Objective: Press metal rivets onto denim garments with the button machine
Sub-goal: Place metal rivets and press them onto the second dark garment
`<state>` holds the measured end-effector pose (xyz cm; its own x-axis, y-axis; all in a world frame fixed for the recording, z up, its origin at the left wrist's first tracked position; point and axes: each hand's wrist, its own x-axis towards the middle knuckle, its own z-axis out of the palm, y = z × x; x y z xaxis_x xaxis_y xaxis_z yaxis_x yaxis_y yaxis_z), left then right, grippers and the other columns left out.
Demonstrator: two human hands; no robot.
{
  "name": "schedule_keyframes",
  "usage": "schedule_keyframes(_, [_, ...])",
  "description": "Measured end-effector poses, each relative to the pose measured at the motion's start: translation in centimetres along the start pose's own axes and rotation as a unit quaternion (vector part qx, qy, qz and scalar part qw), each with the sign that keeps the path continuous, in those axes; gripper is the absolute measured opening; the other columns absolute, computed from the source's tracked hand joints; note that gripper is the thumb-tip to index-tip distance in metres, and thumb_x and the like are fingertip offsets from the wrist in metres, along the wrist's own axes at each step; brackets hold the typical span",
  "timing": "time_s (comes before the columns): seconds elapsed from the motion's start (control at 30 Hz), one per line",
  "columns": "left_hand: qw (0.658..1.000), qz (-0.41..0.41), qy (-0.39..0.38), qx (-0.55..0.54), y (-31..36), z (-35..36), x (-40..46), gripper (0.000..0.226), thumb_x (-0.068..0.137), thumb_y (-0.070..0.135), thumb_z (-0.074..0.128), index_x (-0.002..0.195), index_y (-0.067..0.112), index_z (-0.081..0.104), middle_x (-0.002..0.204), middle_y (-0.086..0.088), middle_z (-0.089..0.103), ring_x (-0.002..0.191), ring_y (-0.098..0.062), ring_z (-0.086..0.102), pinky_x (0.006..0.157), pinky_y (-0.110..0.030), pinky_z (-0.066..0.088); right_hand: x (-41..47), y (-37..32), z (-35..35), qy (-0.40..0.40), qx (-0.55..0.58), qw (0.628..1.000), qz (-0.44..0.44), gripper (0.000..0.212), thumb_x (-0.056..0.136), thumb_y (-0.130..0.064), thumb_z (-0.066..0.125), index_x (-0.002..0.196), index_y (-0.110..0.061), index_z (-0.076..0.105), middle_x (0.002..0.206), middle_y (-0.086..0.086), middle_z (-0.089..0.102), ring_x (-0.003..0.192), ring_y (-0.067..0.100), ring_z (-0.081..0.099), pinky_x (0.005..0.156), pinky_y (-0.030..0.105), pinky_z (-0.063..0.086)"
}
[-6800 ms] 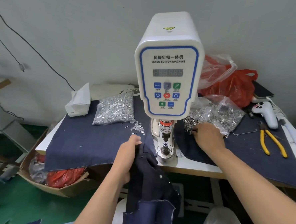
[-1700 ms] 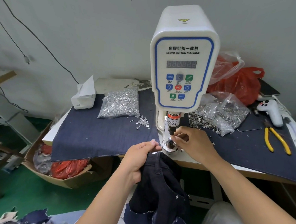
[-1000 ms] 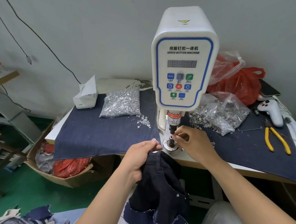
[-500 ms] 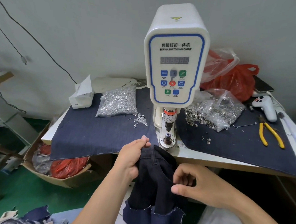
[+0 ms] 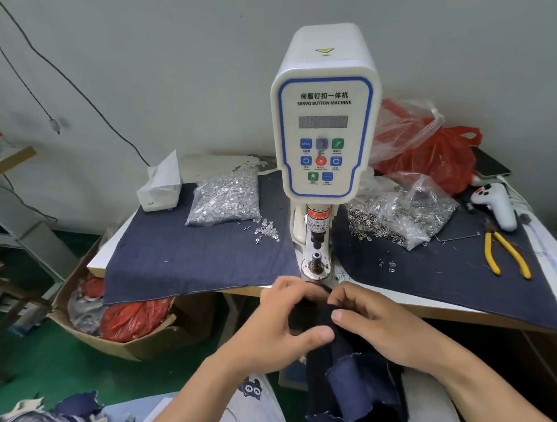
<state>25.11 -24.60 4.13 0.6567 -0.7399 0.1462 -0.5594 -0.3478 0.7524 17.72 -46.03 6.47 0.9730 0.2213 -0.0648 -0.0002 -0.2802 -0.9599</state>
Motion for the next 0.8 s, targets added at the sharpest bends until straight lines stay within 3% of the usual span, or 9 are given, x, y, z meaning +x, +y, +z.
schedule_keyframes(0.1, [0.998,-0.036,-0.038,-0.016,-0.5,-0.1,0.0,0.031,0.088,0.065,0.072,0.102,0.038,0.069,0.109,0.027,0.052,0.12,0.002,0.039,0.1,-0.022,0.031,-0.3,-0.8,-0.5,-0.015,-0.044,0.999,0.01,0.014,0.087,-0.041,0.064,0.087,-0.028,0.059,0.076,-0.013,0.056,0.07,0.007,0.046,0.068,0.027,0.039])
schedule_keyframes(0.2, [0.999,0.015,-0.017,-0.04,-0.6,-0.6,0.5,0.017,0.093,0.045,0.078,0.094,0.028,0.078,0.107,0.018,0.067,0.123,-0.014,0.045,0.105,-0.038,0.035,-0.8,-0.9,-1.2,-0.009,-0.218,0.975,0.054,0.032,0.071,-0.065,0.067,0.088,-0.041,0.053,0.097,-0.016,0.053,0.087,0.004,0.052,0.076,0.022,0.04])
schedule_keyframes(0.3, [0.993,0.055,0.005,-0.107,0.1,-0.7,0.9,0.007,0.093,0.037,0.078,0.09,0.031,0.078,0.115,0.011,0.072,0.135,-0.025,0.044,0.113,-0.039,0.033,-1.1,-1.1,-1.9,-0.008,-0.288,0.955,0.075,0.03,0.077,-0.058,0.073,0.089,-0.043,0.05,0.106,-0.018,0.044,0.109,0.007,0.043,0.088,0.021,0.038])
schedule_keyframes(0.43, [0.983,0.051,0.004,-0.178,0.8,-0.4,0.8,0.013,0.093,0.038,0.075,0.081,0.036,0.07,0.102,0.007,0.073,0.141,-0.026,0.042,0.114,-0.032,0.033,-1.5,-1.6,-2.5,-0.032,-0.324,0.945,0.026,0.03,0.082,-0.051,0.073,0.093,-0.039,0.048,0.103,-0.028,0.049,0.111,0.0,0.037,0.092,0.023,0.036])
schedule_keyframes(0.5, [0.994,0.015,-0.004,-0.105,0.4,-0.5,0.8,0.02,0.093,0.05,0.068,0.076,0.043,0.06,0.1,0.013,0.066,0.142,-0.021,0.041,0.114,-0.036,0.028,-1.5,-1.8,-2.8,-0.021,-0.337,0.941,0.015,0.03,0.082,-0.046,0.075,0.092,-0.039,0.049,0.097,-0.031,0.051,0.103,-0.003,0.04,0.082,0.017,0.034])
schedule_keyframes(0.57, [0.999,-0.003,-0.029,0.025,-0.2,-0.6,1.1,0.026,0.092,0.059,0.063,0.076,0.043,0.051,0.104,0.018,0.058,0.141,-0.014,0.038,0.115,-0.043,0.022,-1.4,-1.7,-3.1,-0.012,-0.319,0.948,0.019,0.028,0.082,-0.037,0.077,0.093,-0.035,0.052,0.088,-0.023,0.055,0.087,-0.005,0.047,0.073,0.016,0.037])
schedule_keyframes(0.67, [0.993,0.025,-0.047,0.101,-0.8,-0.3,1.2,0.03,0.092,0.057,0.067,0.08,0.04,0.045,0.112,0.024,0.054,0.134,-0.009,0.036,0.113,-0.047,0.026,-0.9,-1.1,-2.9,-0.011,-0.289,0.957,0.033,0.023,0.084,-0.028,0.074,0.092,-0.034,0.053,0.091,-0.014,0.054,0.08,-0.003,0.048,0.07,0.014,0.037])
schedule_keyframes(0.8, [0.999,-0.015,0.002,0.04,-1.9,-0.3,1.0,0.025,0.085,0.063,0.072,0.083,0.048,0.053,0.14,0.026,0.028,0.142,-0.01,0.025,0.112,-0.022,0.026,-0.5,0.3,-3.3,-0.005,-0.223,0.974,0.032,0.024,0.084,-0.022,0.076,0.086,-0.033,0.055,0.108,-0.019,0.043,0.086,-0.002,0.049,0.076,0.015,0.038])
